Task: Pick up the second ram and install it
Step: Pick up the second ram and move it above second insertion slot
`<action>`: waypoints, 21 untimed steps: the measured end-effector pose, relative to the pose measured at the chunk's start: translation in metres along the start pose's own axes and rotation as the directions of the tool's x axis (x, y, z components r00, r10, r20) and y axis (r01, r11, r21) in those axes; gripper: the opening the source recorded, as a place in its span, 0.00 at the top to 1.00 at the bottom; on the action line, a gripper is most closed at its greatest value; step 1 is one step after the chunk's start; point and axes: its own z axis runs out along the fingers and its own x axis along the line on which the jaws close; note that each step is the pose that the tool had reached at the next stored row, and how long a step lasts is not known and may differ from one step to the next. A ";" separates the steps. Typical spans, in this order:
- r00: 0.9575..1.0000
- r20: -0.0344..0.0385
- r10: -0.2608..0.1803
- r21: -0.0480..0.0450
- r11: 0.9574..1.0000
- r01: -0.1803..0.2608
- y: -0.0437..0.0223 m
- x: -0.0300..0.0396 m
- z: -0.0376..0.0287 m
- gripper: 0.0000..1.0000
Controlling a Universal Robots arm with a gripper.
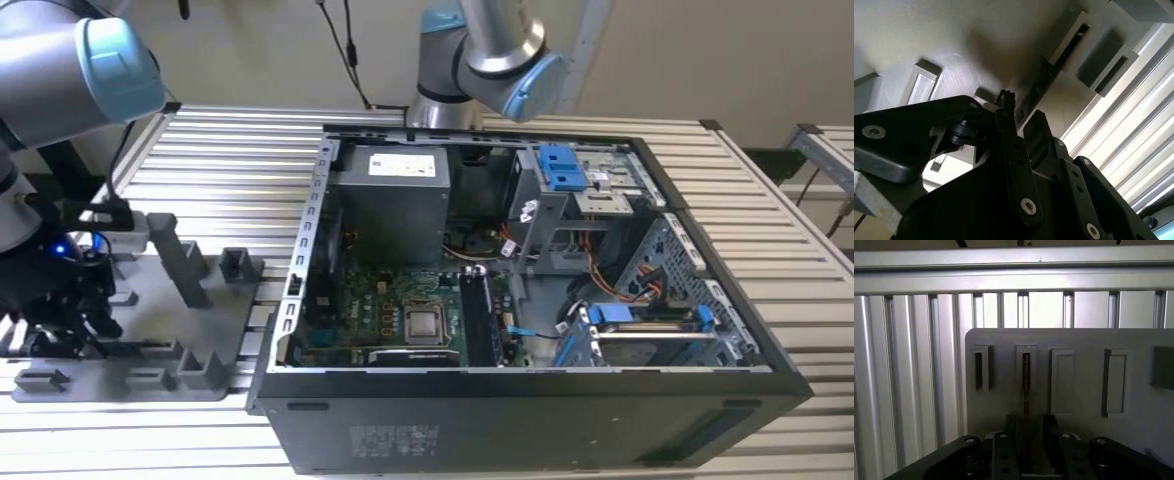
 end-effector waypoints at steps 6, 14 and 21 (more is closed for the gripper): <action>1.000 0.000 0.000 0.000 1.000 0.000 0.0000 0.0005 0.0002 0.64; 1.000 0.000 0.000 0.000 1.000 0.000 0.0000 0.0008 0.0003 0.79; 1.000 0.000 0.000 0.000 1.000 0.000 0.0000 0.0010 0.0005 0.86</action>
